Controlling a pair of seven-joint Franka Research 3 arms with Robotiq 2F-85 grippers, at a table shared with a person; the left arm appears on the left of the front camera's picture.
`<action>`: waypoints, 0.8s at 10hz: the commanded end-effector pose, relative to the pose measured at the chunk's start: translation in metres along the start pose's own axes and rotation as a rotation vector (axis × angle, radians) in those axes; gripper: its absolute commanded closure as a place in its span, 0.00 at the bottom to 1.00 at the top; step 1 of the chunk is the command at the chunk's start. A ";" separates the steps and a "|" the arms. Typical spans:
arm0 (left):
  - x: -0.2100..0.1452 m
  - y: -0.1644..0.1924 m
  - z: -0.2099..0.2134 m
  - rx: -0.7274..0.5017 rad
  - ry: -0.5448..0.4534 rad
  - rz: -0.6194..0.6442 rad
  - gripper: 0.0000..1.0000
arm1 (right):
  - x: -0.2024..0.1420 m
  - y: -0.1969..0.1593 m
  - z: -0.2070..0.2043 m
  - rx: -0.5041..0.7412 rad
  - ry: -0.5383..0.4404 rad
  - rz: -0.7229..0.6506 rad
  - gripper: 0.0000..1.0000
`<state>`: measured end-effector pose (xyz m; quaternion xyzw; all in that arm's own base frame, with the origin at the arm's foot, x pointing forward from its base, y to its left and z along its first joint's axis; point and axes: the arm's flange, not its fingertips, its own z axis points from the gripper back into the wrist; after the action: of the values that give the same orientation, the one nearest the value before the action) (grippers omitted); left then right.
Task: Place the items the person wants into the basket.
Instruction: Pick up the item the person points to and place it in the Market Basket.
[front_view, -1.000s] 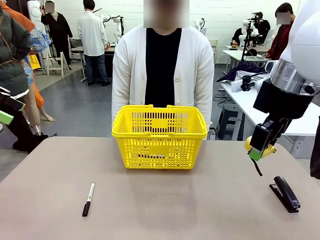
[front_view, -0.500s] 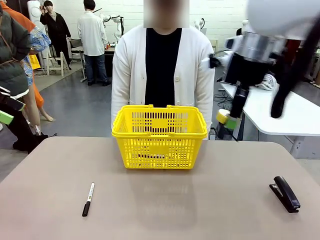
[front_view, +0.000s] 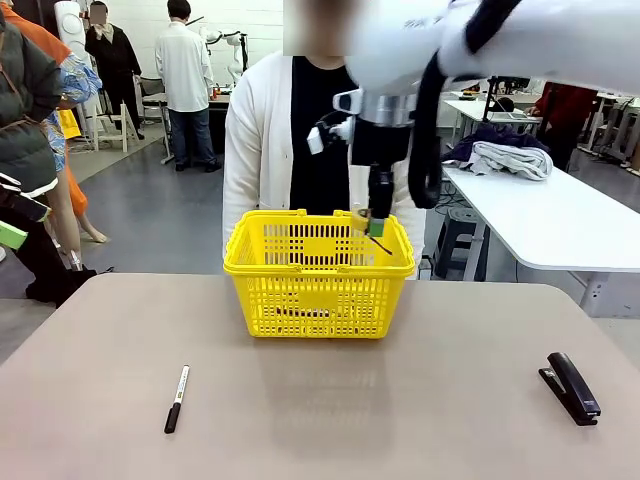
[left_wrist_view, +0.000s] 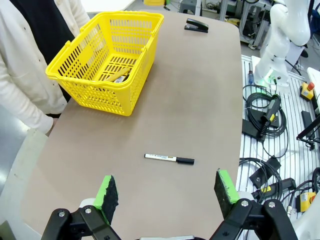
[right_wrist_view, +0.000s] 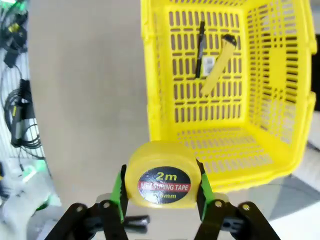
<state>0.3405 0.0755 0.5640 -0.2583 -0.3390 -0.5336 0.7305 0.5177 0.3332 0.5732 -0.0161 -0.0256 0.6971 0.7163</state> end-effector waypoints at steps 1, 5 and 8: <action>-0.001 0.001 0.001 -0.003 -0.023 -0.012 0.00 | 0.026 -0.017 -0.002 -0.059 0.045 0.030 0.35; -0.001 0.001 0.001 -0.003 -0.023 -0.012 0.00 | 0.047 -0.029 -0.029 -0.057 0.025 0.044 0.35; -0.001 0.001 0.001 -0.003 -0.023 -0.012 0.00 | 0.039 -0.021 -0.023 -0.043 0.027 0.070 0.35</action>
<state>0.3404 0.0758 0.5639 -0.2582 -0.3390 -0.5333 0.7307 0.5429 0.3728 0.5474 -0.0405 -0.0311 0.7209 0.6912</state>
